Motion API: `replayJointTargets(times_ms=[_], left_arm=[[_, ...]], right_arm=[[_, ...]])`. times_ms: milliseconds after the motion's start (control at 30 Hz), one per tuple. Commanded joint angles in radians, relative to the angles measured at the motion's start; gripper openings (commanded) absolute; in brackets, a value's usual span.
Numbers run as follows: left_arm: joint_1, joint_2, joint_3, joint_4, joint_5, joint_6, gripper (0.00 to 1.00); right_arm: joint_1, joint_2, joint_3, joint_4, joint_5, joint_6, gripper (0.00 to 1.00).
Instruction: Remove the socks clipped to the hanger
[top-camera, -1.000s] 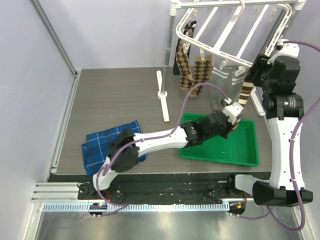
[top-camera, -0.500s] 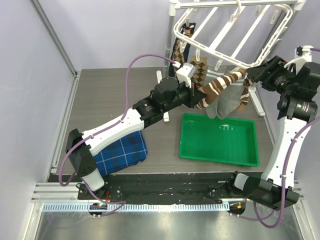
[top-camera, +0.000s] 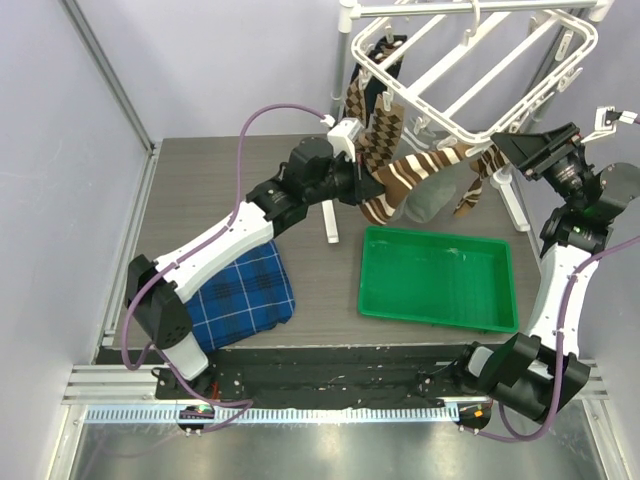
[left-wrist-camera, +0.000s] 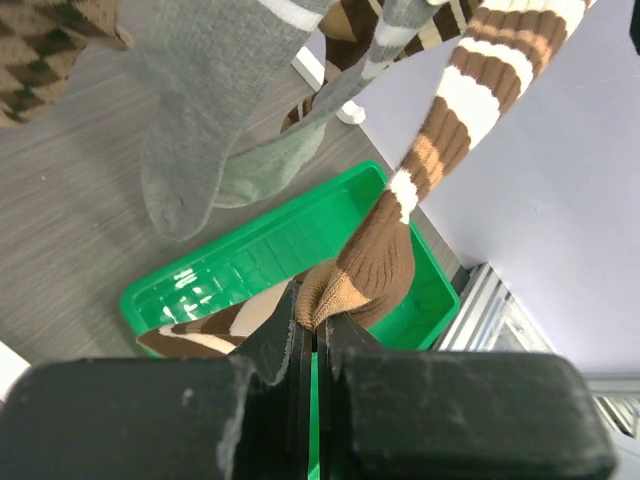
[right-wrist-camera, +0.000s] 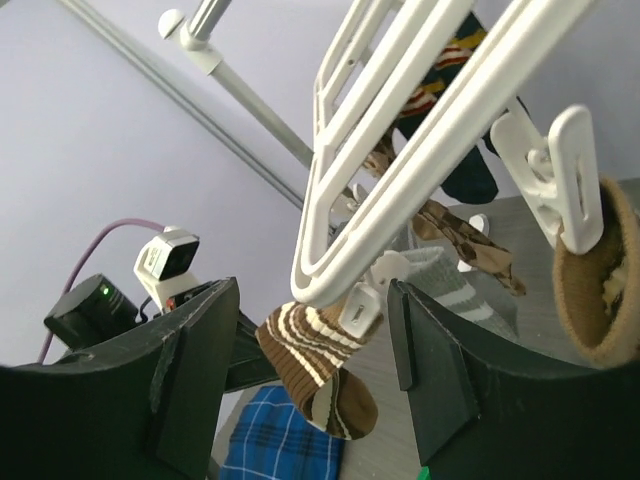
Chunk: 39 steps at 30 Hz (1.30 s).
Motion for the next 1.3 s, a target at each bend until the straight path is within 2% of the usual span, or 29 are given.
replayJointTargets(times_ms=[0, 300, 533, 700, 900, 1000, 1067, 1167, 1200, 1267], left_arm=[[0.009, -0.05, 0.036, -0.012, 0.092, -0.043, 0.0], [0.013, -0.052, 0.033, -0.053, 0.147, -0.063, 0.0], [0.015, -0.061, 0.016, -0.06, 0.153, -0.074, 0.0], [0.015, -0.047, 0.014, -0.037, 0.186, -0.097, 0.0], [0.015, -0.055, -0.012, -0.02, 0.19, -0.105, 0.0], [0.015, -0.052, -0.012, -0.015, 0.198, -0.109, 0.0], [0.015, -0.047, -0.01, -0.012, 0.203, -0.114, 0.0], [0.015, -0.049, -0.015, -0.01, 0.212, -0.114, 0.0], [0.015, -0.049, -0.016, -0.009, 0.212, -0.114, 0.0], [0.015, -0.052, -0.018, -0.01, 0.212, -0.111, 0.0]], right_arm=[[-0.003, 0.014, -0.028, 0.353, -0.074, 0.139, 0.69], [-0.003, 0.163, -0.087, 0.827, -0.165, 0.398, 0.68], [0.001, 0.27, -0.086, 1.126, -0.14, 0.608, 0.65], [0.081, 0.296, -0.071, 1.127, -0.154, 0.569, 0.65], [0.102, 0.315, -0.072, 1.114, -0.134, 0.564, 0.65], [0.127, 0.296, -0.08, 1.058, -0.131, 0.473, 0.65], [0.141, 0.261, -0.098, 0.955, -0.116, 0.402, 0.65], [0.159, 0.182, -0.107, 0.67, -0.091, 0.14, 0.65], [0.165, 0.16, -0.101, 0.445, -0.082, -0.046, 0.65], [0.196, 0.088, -0.053, 0.153, -0.001, -0.298, 0.65]])
